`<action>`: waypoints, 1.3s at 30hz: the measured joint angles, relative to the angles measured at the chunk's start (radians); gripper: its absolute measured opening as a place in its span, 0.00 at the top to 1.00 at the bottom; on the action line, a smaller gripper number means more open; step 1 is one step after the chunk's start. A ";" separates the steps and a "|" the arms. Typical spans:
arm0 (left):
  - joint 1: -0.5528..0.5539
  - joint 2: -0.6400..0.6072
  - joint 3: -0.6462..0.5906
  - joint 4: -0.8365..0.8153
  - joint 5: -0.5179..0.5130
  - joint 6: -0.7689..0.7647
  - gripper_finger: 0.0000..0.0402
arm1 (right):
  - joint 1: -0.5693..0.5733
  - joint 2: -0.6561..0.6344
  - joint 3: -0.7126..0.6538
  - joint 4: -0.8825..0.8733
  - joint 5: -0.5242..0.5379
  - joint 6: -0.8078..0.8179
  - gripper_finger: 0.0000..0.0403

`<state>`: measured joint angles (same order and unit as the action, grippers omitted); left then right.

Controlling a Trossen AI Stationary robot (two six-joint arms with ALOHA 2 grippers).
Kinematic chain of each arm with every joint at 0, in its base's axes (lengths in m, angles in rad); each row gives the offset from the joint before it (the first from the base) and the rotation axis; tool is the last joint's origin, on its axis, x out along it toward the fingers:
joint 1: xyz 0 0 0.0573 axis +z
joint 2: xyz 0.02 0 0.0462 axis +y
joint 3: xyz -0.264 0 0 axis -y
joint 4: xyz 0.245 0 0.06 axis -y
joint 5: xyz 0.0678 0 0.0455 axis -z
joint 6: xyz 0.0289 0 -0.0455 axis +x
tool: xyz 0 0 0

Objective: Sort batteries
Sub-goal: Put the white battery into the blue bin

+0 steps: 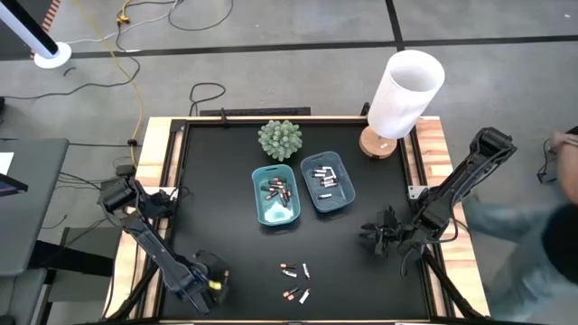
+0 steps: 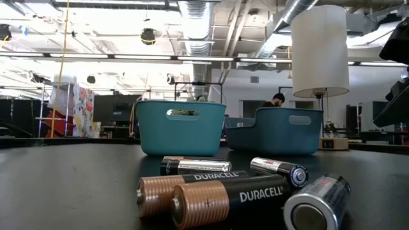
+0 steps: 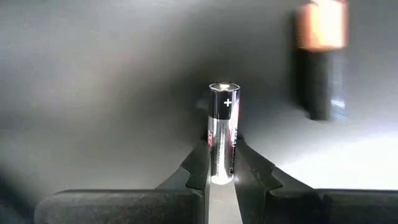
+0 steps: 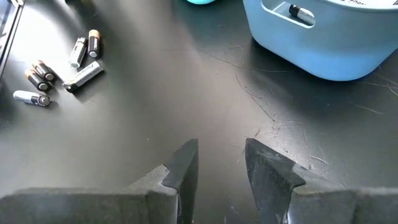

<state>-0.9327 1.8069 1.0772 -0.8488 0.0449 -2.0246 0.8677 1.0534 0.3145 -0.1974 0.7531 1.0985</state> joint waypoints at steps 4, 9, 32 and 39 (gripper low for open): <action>-0.001 -0.064 -0.012 -0.137 -0.066 -0.026 0.91 | 0.000 0.000 0.000 0.001 0.000 0.000 0.63; 0.019 -0.149 -0.006 -0.272 -0.192 -0.062 0.91 | -0.004 0.000 0.000 0.003 0.000 0.000 0.63; 0.768 -0.248 0.153 0.331 -0.531 1.288 0.90 | -0.059 0.000 0.000 0.003 0.000 -0.008 0.63; 0.937 -0.108 0.278 0.480 -0.390 1.486 0.90 | -0.058 0.000 0.000 -0.001 0.000 -0.010 0.63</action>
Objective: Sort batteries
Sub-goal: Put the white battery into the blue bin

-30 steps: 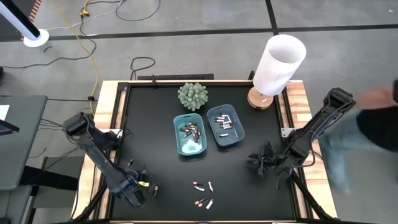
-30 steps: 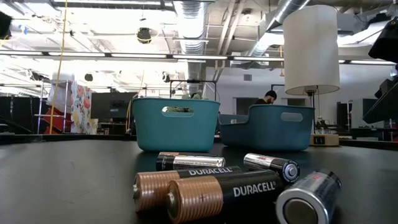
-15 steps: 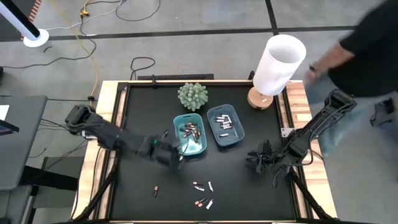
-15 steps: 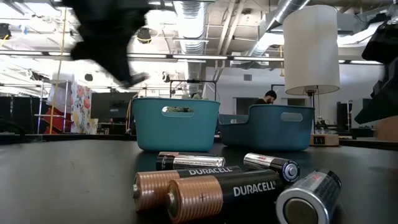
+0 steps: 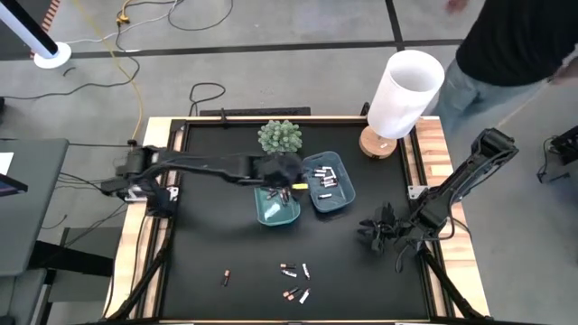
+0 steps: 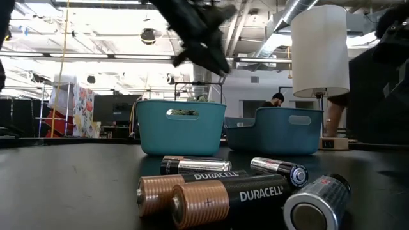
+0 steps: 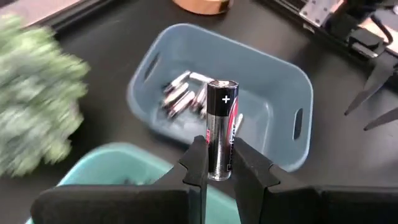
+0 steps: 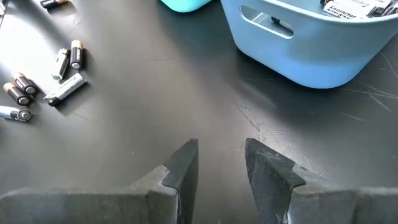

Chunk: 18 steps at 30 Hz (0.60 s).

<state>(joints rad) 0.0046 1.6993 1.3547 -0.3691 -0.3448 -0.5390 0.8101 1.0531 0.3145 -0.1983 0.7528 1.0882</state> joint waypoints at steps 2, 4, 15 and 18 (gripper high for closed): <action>0.028 0.070 0.066 -0.001 0.037 0.042 0.90 | 0.000 0.000 0.000 -0.001 0.000 0.000 0.63; 0.053 0.148 0.143 -0.007 0.082 0.086 0.90 | 0.000 0.000 0.000 -0.004 0.000 0.000 0.63; 0.138 0.567 0.697 -0.291 0.206 0.188 0.90 | 0.000 0.000 0.000 -0.011 0.000 -0.006 0.63; 0.146 0.670 0.826 -0.380 0.218 0.187 0.90 | 0.000 0.000 0.000 -0.011 0.000 -0.021 0.63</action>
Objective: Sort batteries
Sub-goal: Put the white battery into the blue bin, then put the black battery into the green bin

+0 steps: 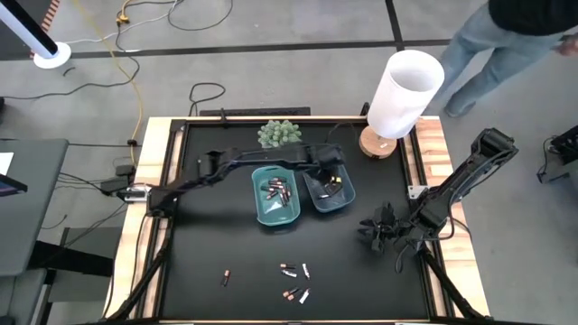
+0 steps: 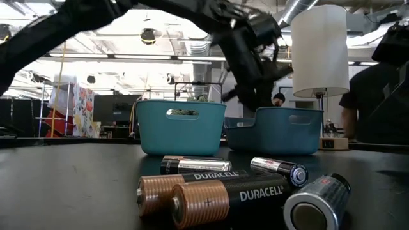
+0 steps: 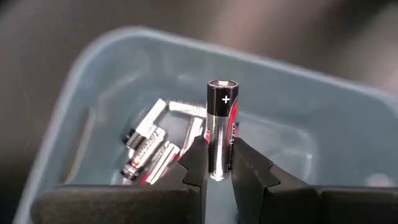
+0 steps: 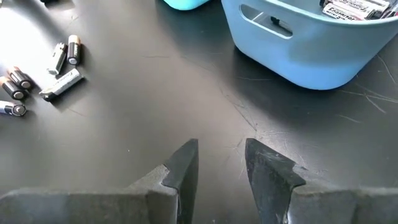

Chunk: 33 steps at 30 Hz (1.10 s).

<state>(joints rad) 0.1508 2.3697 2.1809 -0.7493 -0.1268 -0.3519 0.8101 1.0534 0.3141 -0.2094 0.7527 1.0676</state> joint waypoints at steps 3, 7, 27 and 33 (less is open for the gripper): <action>0.003 0.082 0.089 -0.079 0.022 -0.004 0.90 | 0.000 0.000 0.000 0.000 0.000 -0.002 0.63; 0.004 0.144 0.127 -0.107 0.043 -0.008 0.90 | 0.000 0.000 0.000 0.000 -0.002 -0.003 0.63; 0.002 0.118 0.172 -0.171 0.043 -0.038 0.67 | 0.002 0.000 0.000 0.000 -0.037 -0.004 0.63; -0.008 0.013 0.163 -0.300 0.024 -0.106 0.67 | 0.002 0.000 0.000 -0.011 -0.046 -0.003 0.63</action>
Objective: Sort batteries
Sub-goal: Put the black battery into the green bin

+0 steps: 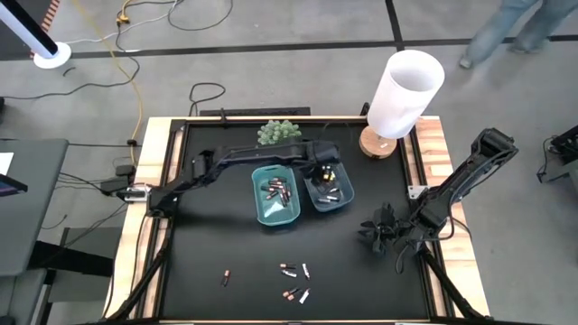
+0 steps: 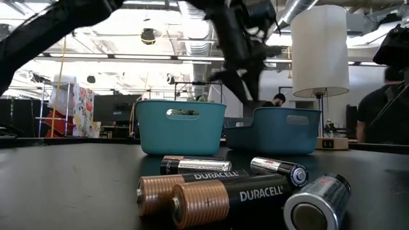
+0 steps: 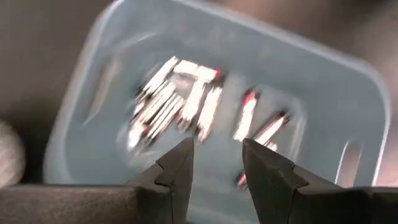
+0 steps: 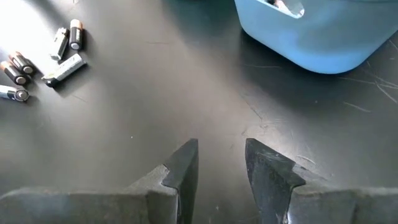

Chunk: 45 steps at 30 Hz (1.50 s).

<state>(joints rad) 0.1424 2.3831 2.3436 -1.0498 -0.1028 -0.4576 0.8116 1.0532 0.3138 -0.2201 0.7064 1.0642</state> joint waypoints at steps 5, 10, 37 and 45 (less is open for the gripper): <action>-0.078 -0.086 -0.001 -0.165 -0.111 -0.034 0.67 | 0.000 0.000 0.000 -0.003 -0.002 0.001 0.63; -0.221 -0.152 -0.002 -0.271 -0.241 -0.087 0.67 | 0.014 0.000 0.000 -0.006 -0.002 0.001 0.63; -0.888 -0.186 -0.420 -0.522 -0.281 -1.263 0.79 | 0.038 0.000 0.000 0.047 -0.004 0.035 0.63; -0.987 -0.186 -0.495 -0.522 -0.207 -1.507 0.79 | 0.036 0.000 0.000 0.050 -0.003 0.035 0.63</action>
<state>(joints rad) -0.8450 2.1974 1.8484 -1.5718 -0.3101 -1.9645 0.8478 1.0534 0.3138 -0.1703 0.7034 1.0996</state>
